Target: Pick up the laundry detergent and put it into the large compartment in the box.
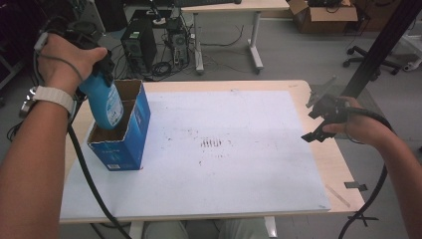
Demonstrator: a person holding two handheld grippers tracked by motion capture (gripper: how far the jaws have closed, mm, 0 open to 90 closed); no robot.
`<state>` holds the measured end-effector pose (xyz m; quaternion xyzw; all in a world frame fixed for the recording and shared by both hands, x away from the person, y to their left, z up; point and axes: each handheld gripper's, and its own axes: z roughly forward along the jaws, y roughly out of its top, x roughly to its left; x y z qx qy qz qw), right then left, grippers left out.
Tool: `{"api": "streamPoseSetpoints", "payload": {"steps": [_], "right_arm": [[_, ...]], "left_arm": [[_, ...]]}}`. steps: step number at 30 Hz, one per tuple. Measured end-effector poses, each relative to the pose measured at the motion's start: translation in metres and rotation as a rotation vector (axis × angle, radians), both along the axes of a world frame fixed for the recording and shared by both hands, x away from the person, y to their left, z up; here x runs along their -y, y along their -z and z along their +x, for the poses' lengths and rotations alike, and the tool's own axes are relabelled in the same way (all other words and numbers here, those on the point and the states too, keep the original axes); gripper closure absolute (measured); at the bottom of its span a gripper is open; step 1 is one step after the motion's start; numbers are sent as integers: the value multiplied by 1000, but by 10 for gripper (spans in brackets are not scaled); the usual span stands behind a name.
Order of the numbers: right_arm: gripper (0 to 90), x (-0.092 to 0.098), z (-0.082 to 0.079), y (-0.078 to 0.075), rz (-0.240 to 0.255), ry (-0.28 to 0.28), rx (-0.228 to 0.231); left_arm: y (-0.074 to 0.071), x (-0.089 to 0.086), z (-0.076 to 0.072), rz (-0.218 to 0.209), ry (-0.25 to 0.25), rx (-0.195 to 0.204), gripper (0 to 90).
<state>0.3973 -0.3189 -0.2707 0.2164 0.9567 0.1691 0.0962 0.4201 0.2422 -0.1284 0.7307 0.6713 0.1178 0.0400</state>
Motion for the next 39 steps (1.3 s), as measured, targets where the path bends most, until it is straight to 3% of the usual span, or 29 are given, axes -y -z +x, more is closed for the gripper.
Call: {"api": "streamPoseSetpoints", "payload": {"steps": [11,15,21,25,39], "right_arm": [[111,-1,0,3,3,-1,-2],[111,1,0,5,2,4,-4],[111,2,0,7,2,5,-8],[111,3,0,8,1,8,-12],[111,0,2,10,-3,6,-16]], "left_arm": [[42,-7,3,-4,-39,25,373],[51,-7,3,-8,-45,31,373],[70,-7,5,-18,-43,32,373],[91,-8,4,-18,-32,41,374],[130,-11,4,-27,-24,16,373]]}}
